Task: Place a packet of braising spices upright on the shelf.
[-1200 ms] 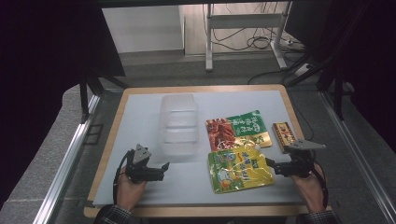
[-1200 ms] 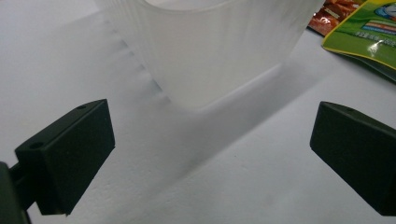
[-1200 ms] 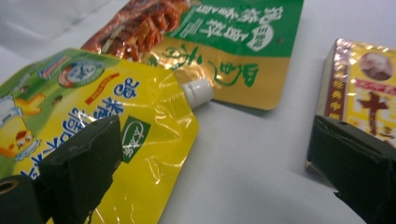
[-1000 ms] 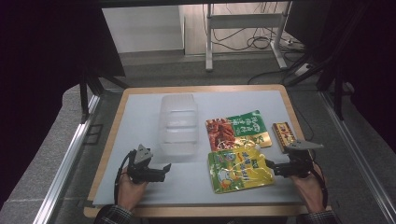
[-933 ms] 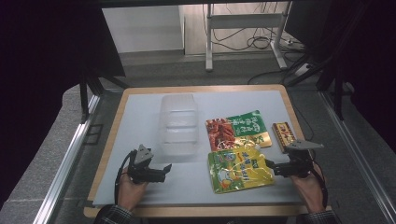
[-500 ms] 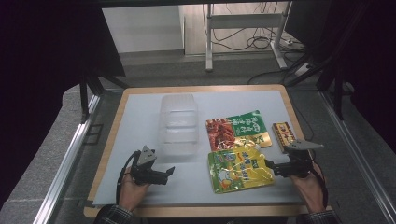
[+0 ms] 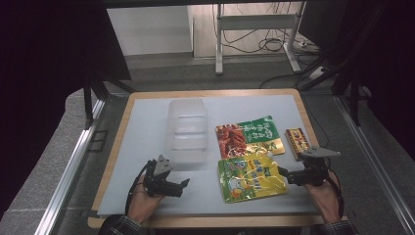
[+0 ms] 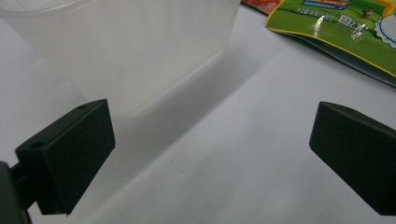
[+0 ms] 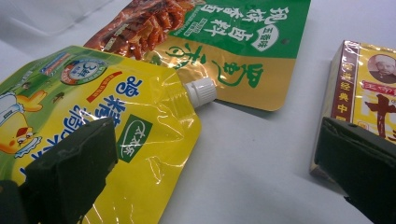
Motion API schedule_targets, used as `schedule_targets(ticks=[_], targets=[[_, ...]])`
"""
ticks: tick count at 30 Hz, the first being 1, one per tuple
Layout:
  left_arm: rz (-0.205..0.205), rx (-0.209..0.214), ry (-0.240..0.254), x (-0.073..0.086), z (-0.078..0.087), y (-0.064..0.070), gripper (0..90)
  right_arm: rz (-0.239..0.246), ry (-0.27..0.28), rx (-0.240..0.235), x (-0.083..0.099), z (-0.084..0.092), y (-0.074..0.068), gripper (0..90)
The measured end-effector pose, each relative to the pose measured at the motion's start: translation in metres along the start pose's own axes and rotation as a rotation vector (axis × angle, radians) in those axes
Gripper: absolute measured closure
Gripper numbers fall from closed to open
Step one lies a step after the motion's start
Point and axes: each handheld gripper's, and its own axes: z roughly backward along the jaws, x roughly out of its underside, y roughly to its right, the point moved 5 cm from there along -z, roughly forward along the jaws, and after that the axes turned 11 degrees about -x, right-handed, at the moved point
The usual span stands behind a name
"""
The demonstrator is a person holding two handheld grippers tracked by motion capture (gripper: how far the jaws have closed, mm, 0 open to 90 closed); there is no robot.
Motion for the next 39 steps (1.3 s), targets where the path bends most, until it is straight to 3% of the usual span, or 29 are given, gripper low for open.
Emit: schedule_targets(ticks=[5, 12, 15, 23, 39], targets=[[0.008, 0.041, 0.031, -0.004, 0.006, 0.003, 1.1, 0.003, 0.006, 0.002, -0.001, 0.0, 0.0, 0.0], [-0.042, 0.039, 0.018, -0.005, 0.006, 0.011, 6.7, 0.012, 0.012, 0.012, -0.002, 0.002, -0.001, 0.0], [-0.061, 0.045, 0.022, -0.007, 0.007, 0.014, 11.2, 0.013, 0.012, 0.009, -0.002, 0.001, -0.001, 0.0], [-0.063, 0.092, 0.032, -0.011, 0.009, 0.022, 24.1, 0.018, 0.01, 0.007, -0.002, 0.001, -0.002, 0.0], [-0.112, 0.156, 0.041, -0.018, 0.004, 0.045, 40.8, 0.027, 0.0, -0.011, -0.002, -0.001, -0.004, 0.0]])
